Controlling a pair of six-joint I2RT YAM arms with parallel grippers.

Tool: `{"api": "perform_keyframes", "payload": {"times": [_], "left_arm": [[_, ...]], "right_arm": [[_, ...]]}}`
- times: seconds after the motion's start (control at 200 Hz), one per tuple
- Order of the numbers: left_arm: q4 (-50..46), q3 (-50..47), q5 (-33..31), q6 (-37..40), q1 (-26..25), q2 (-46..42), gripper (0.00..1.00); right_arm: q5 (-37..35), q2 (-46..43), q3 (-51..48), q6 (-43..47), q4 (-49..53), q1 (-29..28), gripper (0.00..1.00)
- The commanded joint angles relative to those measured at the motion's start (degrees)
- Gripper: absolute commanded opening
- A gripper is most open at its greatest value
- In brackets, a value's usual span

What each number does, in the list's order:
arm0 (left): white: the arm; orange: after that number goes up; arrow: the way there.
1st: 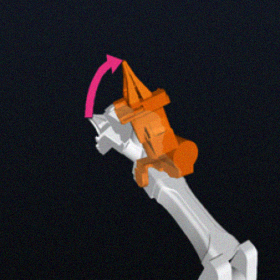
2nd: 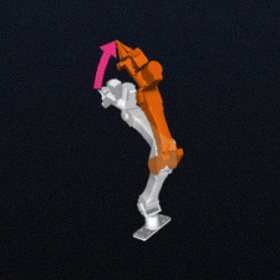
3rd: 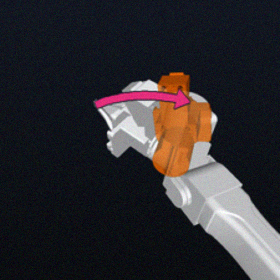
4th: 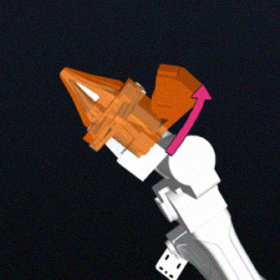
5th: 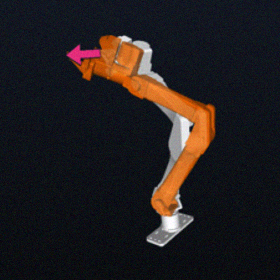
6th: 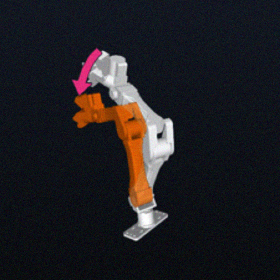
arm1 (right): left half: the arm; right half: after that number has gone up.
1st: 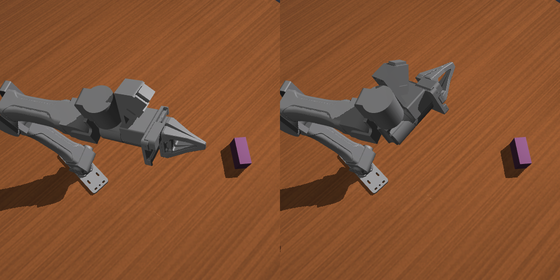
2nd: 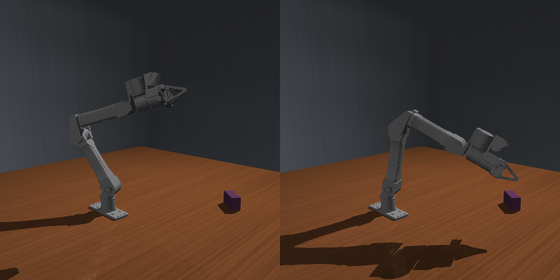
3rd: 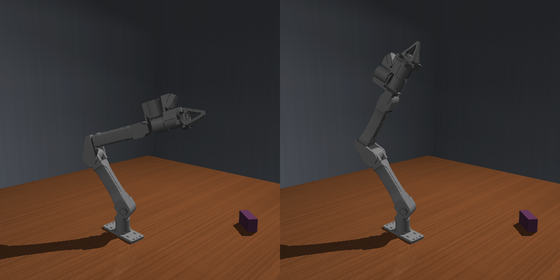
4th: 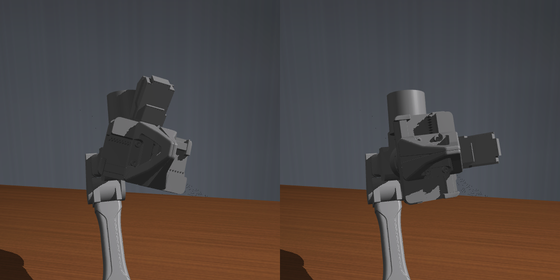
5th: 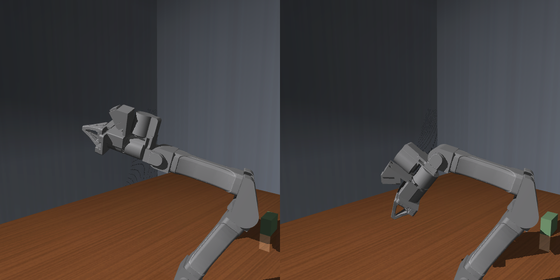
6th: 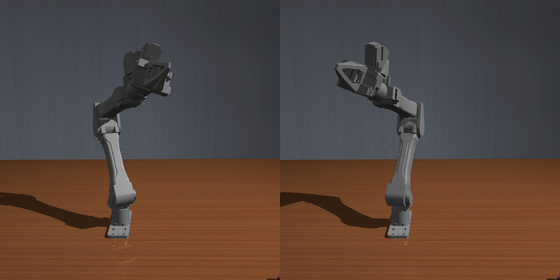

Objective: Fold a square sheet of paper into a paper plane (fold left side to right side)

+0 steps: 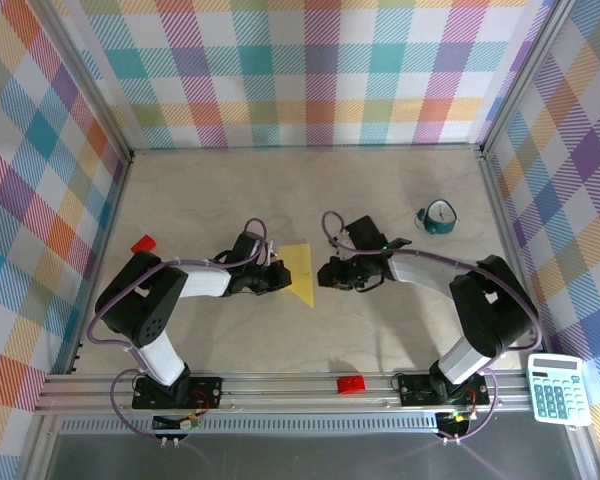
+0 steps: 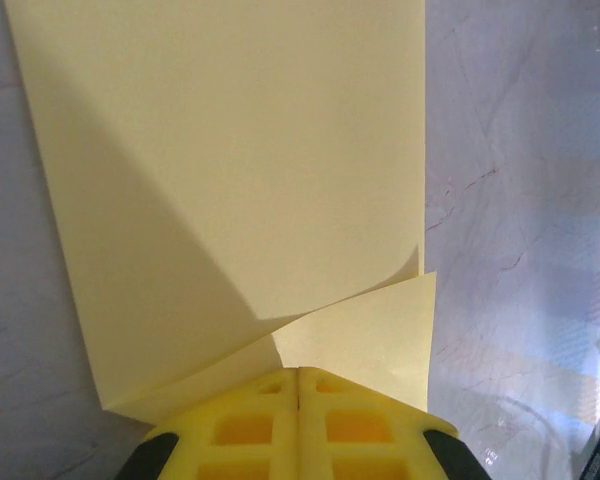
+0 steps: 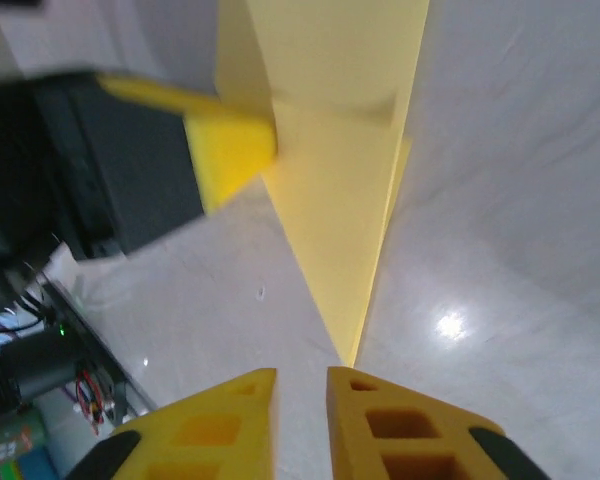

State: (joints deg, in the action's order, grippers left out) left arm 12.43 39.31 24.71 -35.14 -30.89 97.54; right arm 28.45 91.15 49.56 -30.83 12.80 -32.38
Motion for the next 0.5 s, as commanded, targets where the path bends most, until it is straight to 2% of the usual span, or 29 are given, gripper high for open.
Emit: {"api": "perform_keyframes", "payload": {"times": [0.0, 0.16, 0.495], "left_arm": [[-1.5, 0.2, -4.6, -3.5, -2.2, 0.9, 0.00], [-0.7, 1.3, -5.5, -4.8, -2.9, -0.9, 0.00], [-6.7, 4.5, -6.3, -0.1, 0.5, -8.0, 0.35]], "right_arm": [[2.0, 0.1, -1.8, 2.9, -3.3, 3.8, 0.26], [4.8, 4.8, 1.6, 7.8, -4.0, 5.7, 0.32], [9.3, 10.9, 3.0, 8.7, -9.7, 4.6, 0.40]]}}
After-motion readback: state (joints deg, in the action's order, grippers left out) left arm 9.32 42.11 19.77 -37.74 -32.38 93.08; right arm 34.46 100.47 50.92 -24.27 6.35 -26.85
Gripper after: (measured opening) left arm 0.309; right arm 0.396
